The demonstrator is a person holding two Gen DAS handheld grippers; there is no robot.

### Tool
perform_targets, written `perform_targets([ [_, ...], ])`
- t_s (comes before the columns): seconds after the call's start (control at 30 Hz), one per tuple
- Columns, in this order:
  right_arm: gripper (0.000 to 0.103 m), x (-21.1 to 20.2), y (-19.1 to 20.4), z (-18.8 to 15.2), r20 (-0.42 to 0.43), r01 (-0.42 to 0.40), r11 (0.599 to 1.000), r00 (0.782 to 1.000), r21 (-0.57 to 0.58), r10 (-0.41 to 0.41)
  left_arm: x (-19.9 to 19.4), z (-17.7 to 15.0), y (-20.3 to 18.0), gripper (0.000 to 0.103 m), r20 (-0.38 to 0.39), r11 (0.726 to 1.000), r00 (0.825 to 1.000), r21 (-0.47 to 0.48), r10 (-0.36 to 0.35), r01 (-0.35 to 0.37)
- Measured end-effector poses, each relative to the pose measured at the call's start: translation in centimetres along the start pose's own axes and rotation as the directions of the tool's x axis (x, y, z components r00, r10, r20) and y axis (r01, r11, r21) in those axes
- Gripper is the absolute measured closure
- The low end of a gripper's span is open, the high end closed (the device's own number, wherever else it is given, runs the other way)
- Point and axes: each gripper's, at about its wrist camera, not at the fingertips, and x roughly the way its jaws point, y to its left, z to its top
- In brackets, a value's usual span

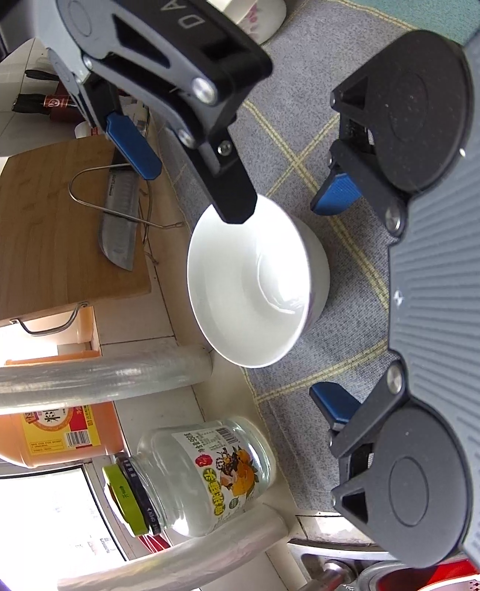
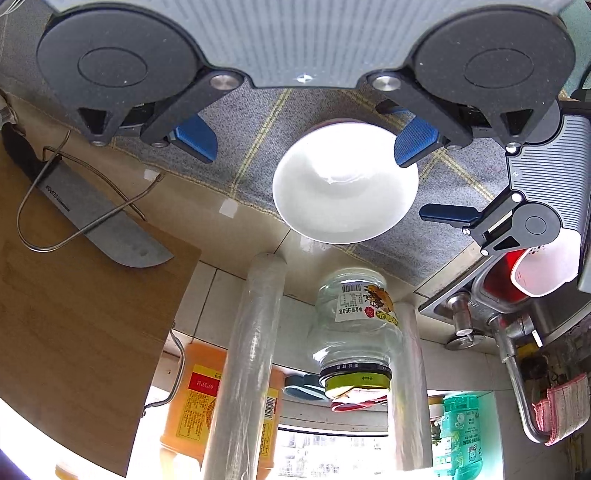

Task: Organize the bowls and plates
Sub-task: 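Move both tools to the white bowl beside the glass jar, then grip the bowl rim with the right tool while the left tool holds its side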

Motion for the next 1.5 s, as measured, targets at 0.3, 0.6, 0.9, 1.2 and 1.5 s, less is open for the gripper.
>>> perform_targets([
  [0.3,0.013,3.2,0.0,1.4,-0.035,-0.037,0.999,0.999,0.002,0.037,0.4,0.3,0.2,0.007,0.034,1.000,0.999,0.001,-0.029,0.029],
  [0.6,0.028,5.0,-0.1,1.9,-0.061,-0.056,0.998,0.997,-0.004,0.056,0.5,1.0,-0.1,0.009,0.065,0.999,0.997,0.001,-0.046,0.046],
  [0.9,0.036,5.9,-0.3,2.5,-0.068,-0.074,0.997,0.995,-0.017,0.073,0.3,0.9,-0.3,0.010,0.073,0.998,0.996,0.008,-0.055,0.055],
  [1.2,0.037,6.9,-0.4,2.8,-0.074,-0.078,0.997,0.994,-0.024,0.076,0.5,0.9,-0.2,0.010,0.079,0.998,0.995,0.014,-0.067,0.066],
  [1.5,0.045,7.0,-0.5,3.0,-0.081,-0.077,0.996,0.994,-0.035,0.074,0.6,1.1,-0.2,0.011,0.083,0.997,0.994,0.017,-0.074,0.073],
])
